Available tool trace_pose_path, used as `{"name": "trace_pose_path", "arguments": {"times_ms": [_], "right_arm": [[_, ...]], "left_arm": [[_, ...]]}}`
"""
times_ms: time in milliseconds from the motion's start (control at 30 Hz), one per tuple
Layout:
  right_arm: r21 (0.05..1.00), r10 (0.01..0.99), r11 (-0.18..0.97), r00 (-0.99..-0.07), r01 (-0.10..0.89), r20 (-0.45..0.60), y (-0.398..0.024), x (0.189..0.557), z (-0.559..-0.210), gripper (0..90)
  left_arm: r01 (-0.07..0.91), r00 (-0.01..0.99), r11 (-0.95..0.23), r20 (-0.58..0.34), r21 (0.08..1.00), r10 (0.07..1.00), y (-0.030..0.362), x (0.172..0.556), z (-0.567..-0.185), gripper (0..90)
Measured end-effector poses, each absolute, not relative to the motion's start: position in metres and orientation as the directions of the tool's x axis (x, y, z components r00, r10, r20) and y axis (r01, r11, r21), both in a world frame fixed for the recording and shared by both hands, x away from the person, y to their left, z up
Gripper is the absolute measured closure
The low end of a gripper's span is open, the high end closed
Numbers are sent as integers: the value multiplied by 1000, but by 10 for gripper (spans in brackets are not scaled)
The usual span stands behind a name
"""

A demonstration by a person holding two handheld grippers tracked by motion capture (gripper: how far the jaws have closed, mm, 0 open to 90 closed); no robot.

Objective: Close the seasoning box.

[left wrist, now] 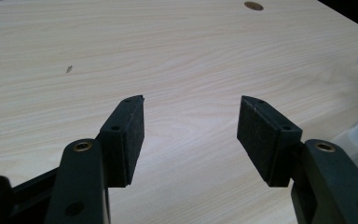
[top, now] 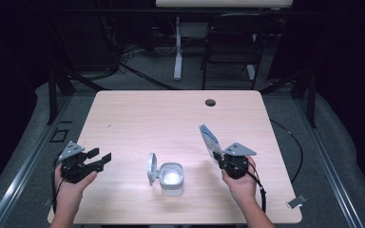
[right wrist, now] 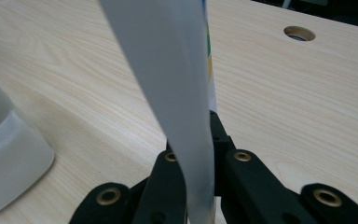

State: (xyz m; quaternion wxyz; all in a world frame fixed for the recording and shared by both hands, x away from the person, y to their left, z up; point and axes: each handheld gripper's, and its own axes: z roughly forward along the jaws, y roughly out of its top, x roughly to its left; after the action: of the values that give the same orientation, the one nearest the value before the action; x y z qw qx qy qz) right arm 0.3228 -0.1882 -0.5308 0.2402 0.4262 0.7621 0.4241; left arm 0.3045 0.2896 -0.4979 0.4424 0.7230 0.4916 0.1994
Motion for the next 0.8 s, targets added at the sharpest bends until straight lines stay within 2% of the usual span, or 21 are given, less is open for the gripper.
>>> {"name": "trace_pose_path", "arguments": {"times_ms": [800], "right_arm": [[829, 870, 244, -491, 503, 42, -184, 336, -547, 896]], "left_arm": [[541, 441, -140, -138, 829, 887, 287, 304, -501, 419]]}}
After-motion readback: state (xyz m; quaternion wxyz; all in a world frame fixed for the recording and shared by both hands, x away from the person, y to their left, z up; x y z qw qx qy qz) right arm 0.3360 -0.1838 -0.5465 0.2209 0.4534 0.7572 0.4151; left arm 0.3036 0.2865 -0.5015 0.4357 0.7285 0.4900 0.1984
